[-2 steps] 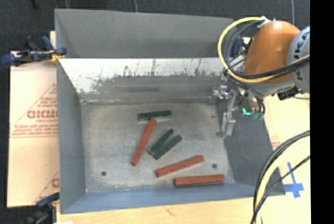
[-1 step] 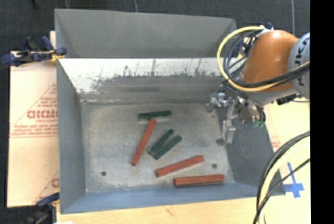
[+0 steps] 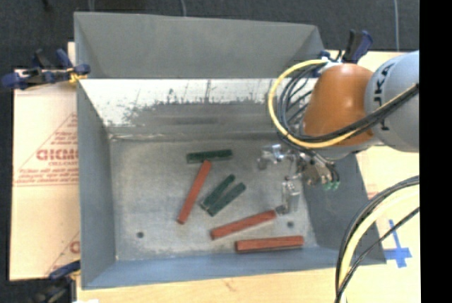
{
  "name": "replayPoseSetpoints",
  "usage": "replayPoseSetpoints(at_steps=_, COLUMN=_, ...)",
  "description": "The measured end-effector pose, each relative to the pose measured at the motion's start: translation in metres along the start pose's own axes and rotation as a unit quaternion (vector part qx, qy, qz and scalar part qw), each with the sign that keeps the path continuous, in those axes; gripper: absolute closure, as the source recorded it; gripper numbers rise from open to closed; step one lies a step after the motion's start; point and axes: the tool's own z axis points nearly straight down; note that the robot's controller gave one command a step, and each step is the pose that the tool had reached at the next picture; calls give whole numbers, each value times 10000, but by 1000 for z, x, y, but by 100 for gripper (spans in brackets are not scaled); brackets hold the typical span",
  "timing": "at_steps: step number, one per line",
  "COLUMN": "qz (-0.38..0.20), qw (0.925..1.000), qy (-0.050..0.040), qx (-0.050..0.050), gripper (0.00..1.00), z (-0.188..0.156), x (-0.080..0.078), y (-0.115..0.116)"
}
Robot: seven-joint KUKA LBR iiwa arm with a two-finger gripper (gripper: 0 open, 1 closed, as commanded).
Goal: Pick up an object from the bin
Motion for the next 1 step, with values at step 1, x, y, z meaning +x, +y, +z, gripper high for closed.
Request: replayPoseSetpoints(at_steps=1, qz=141, qw=9999, qy=-7, qx=-30, gripper=0, z=13, x=42, y=5)
